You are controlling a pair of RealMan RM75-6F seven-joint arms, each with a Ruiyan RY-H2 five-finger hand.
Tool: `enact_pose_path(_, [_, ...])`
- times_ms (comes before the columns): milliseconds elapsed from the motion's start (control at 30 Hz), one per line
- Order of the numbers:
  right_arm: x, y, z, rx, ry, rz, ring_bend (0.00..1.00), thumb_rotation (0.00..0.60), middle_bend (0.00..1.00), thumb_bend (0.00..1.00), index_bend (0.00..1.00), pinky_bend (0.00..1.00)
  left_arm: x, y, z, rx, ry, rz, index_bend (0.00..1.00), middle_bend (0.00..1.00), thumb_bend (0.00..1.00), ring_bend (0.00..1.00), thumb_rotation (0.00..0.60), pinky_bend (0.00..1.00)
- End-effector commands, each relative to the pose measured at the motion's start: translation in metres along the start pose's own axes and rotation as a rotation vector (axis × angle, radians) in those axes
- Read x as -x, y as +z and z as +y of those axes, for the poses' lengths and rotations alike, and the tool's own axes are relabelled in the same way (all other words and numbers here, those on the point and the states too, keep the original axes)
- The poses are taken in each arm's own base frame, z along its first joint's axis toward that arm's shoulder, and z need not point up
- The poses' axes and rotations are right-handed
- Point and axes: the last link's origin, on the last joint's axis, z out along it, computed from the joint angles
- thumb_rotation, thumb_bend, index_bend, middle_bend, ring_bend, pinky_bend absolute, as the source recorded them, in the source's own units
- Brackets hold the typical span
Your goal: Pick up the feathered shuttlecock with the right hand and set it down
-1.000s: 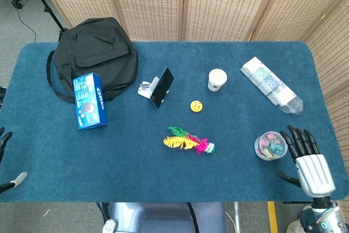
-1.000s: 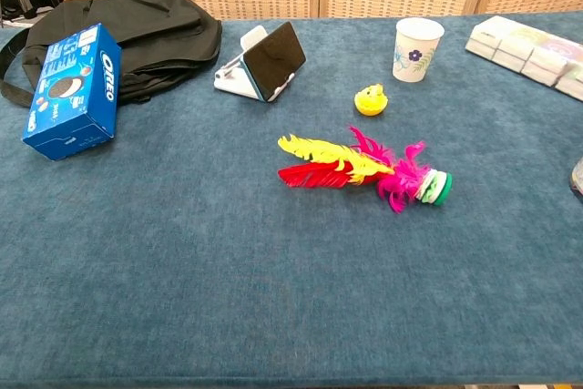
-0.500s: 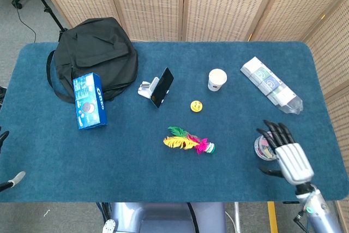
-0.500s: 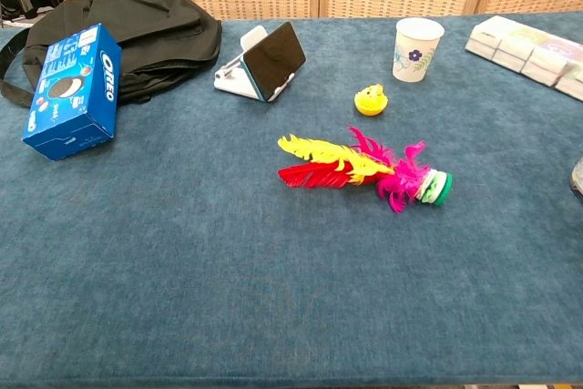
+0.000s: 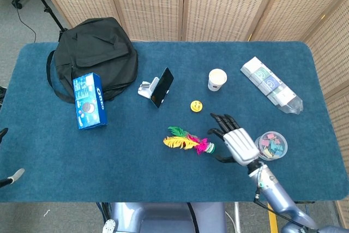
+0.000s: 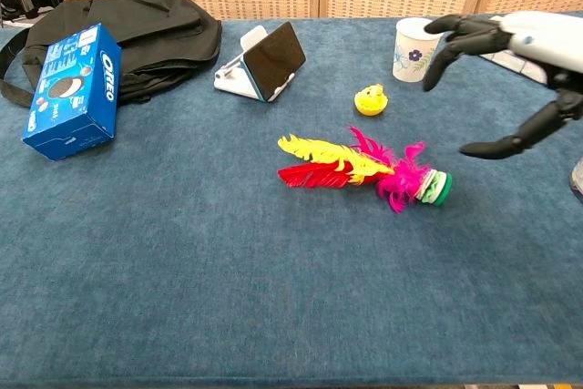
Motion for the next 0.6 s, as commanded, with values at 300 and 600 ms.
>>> enact_pose_path(300, [0.035,0.056,-0.051,0.012,0.005,-0.061,0.0,0.6,0.0,0.31,0.32,0.0,-0.002,0.002,-0.003,-0.006,-0.012,-0.003,0.0,0.0,0.0,0.0,0.6,0.0])
enact_pose_path(600, [0.063,0.082,-0.091,0.021,-0.04,-0.071,0.0,0.6,0.0,0.31,0.32,0.0,-0.003,0.003,-0.004,-0.006,-0.021,-0.013,0.0,0.0,0.0,0.0,0.6,0.0])
